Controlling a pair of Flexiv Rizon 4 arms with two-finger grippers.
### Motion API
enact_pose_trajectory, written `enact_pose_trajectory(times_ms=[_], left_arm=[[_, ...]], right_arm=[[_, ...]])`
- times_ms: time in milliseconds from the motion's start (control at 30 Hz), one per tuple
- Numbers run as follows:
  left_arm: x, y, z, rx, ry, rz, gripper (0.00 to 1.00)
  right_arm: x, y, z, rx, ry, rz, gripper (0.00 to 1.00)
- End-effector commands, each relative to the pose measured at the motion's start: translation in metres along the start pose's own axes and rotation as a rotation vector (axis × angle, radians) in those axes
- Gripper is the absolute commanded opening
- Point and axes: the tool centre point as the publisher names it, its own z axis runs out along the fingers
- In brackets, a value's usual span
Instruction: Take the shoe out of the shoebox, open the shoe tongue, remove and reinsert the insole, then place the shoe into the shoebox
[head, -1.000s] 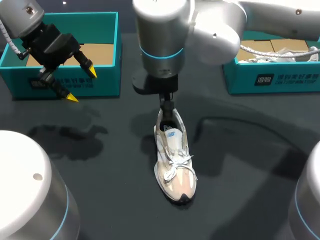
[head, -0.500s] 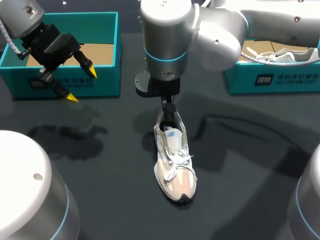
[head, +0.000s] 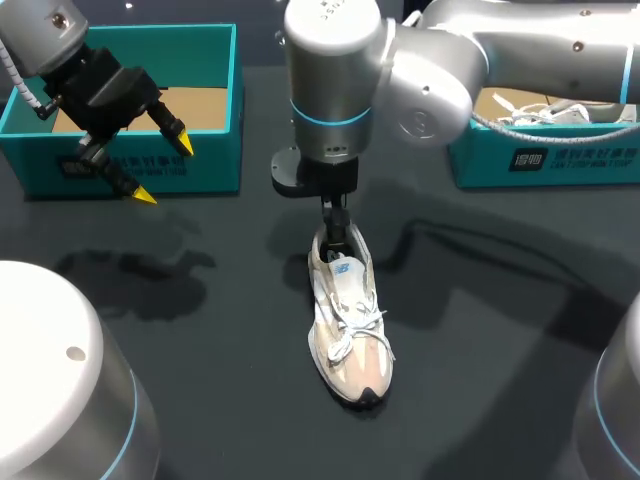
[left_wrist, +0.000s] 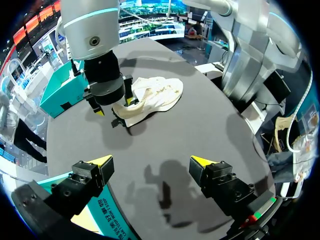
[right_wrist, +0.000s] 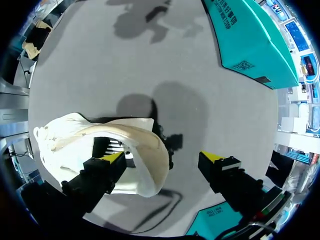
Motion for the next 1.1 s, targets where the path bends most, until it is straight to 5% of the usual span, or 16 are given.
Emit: enact_pose_trajectory(times_ms=[33, 500, 767, 1033, 1100], left_arm=[[0.001, 0.0, 0.0, -0.003, 0.0, 0.0, 1.0], [0.001, 0.0, 0.0, -0.003, 0.0, 0.0, 1.0], [0.001, 0.0, 0.0, -0.003, 0.0, 0.0, 1.0], [0.001, 0.0, 0.0, -0.003, 0.0, 0.0, 1.0], [0.001, 0.0, 0.0, -0.003, 0.0, 0.0, 1.0]], right_arm=[[-0.004, 0.002, 0.011, -0.005, 0.02, 0.0, 0.92], [-0.005, 0.003, 0.024, -0.034, 0.054, 0.004, 0.84], [-0.004, 0.008, 0.028, -0.042, 0.065, -0.002, 0.54], [0.002, 0.01, 0.032, -0.053, 0.079, 0.008, 0.43], [0.003, 0.009, 0.031, -0.052, 0.079, 0.01, 0.27]])
